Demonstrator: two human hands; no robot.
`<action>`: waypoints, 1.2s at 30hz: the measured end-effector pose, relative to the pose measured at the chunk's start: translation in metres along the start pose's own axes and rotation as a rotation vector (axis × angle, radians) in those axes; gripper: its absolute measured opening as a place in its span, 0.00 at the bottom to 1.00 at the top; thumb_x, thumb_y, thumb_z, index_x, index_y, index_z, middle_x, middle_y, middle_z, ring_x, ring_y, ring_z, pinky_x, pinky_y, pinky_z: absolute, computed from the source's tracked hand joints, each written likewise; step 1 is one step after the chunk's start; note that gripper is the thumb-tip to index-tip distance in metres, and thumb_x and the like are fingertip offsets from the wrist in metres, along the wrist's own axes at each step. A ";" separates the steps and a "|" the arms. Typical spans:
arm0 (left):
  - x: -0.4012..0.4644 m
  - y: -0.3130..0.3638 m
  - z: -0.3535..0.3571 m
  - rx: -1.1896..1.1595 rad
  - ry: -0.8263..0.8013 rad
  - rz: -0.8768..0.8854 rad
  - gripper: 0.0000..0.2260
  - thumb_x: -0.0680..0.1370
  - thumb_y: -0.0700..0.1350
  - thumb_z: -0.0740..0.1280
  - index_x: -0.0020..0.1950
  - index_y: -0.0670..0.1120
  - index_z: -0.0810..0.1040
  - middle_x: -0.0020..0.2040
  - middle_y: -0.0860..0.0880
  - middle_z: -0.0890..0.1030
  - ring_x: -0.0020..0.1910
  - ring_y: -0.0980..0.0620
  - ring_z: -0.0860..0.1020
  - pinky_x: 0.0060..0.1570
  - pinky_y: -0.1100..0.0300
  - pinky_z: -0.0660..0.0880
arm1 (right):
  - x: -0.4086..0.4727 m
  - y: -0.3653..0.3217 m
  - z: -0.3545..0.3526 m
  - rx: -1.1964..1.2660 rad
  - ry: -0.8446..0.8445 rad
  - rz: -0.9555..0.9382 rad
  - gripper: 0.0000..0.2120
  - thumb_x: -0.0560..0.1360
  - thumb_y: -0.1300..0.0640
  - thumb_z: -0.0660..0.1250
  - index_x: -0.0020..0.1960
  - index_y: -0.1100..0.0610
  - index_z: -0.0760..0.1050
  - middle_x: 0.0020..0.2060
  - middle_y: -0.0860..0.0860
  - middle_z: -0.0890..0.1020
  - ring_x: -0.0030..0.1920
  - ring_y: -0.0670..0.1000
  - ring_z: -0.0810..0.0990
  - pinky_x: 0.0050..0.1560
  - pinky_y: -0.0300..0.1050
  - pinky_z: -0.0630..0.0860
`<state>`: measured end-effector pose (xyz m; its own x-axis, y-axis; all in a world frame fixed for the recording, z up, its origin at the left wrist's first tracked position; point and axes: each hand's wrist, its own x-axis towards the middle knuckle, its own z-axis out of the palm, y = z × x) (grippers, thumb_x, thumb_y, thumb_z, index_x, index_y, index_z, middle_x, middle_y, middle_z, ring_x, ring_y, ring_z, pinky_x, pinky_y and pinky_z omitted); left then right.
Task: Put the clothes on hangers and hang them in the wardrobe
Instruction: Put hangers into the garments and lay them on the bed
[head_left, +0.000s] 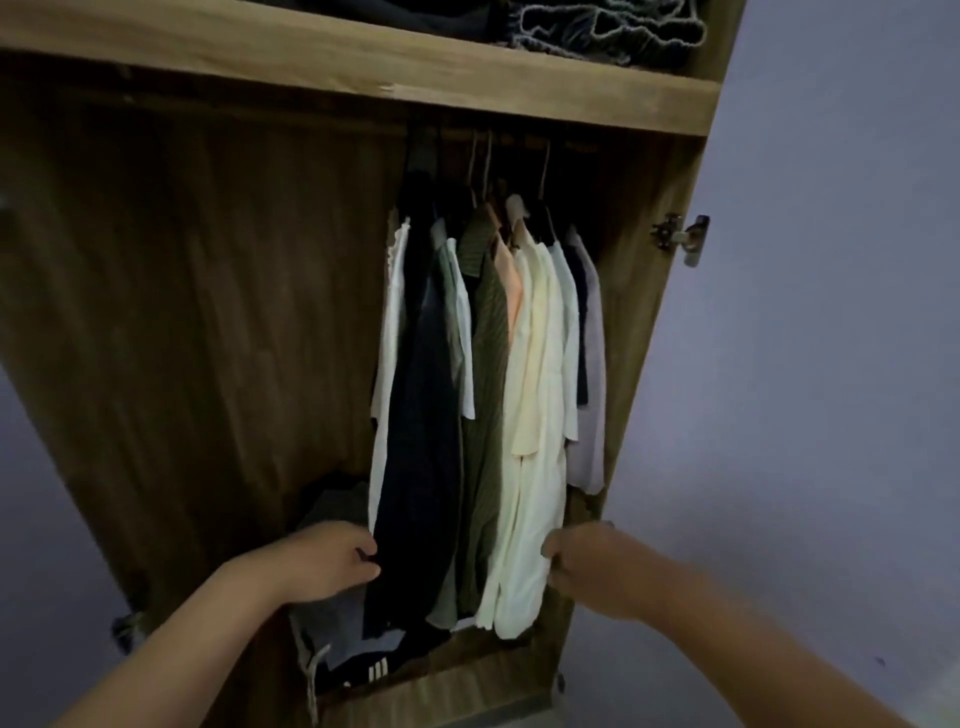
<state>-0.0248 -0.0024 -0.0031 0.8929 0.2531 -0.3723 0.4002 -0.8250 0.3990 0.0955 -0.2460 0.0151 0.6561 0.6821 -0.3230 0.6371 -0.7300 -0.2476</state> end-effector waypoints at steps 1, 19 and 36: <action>0.005 -0.003 -0.010 -0.011 0.026 -0.001 0.16 0.81 0.48 0.59 0.68 0.46 0.70 0.65 0.49 0.73 0.63 0.54 0.72 0.59 0.67 0.67 | 0.011 -0.007 -0.009 0.010 0.030 -0.036 0.18 0.80 0.52 0.56 0.68 0.56 0.68 0.60 0.53 0.74 0.63 0.53 0.72 0.59 0.41 0.69; 0.132 -0.057 -0.207 -0.351 0.495 0.407 0.21 0.80 0.42 0.60 0.72 0.53 0.62 0.62 0.57 0.70 0.54 0.61 0.73 0.46 0.75 0.69 | 0.217 -0.183 -0.180 0.779 0.630 -0.206 0.19 0.79 0.64 0.54 0.69 0.59 0.65 0.59 0.57 0.76 0.53 0.53 0.77 0.49 0.40 0.72; 0.140 -0.057 -0.250 -0.600 0.617 0.743 0.25 0.77 0.31 0.59 0.61 0.61 0.70 0.67 0.63 0.69 0.65 0.68 0.67 0.58 0.78 0.65 | 0.273 -0.222 -0.226 1.945 0.533 -0.418 0.20 0.74 0.76 0.49 0.49 0.56 0.71 0.43 0.54 0.77 0.45 0.54 0.79 0.47 0.51 0.78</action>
<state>0.1294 0.2060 0.1314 0.8329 0.1452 0.5340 -0.3847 -0.5418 0.7473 0.2246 0.1121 0.1880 0.8730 0.4643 0.1497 -0.1896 0.6056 -0.7729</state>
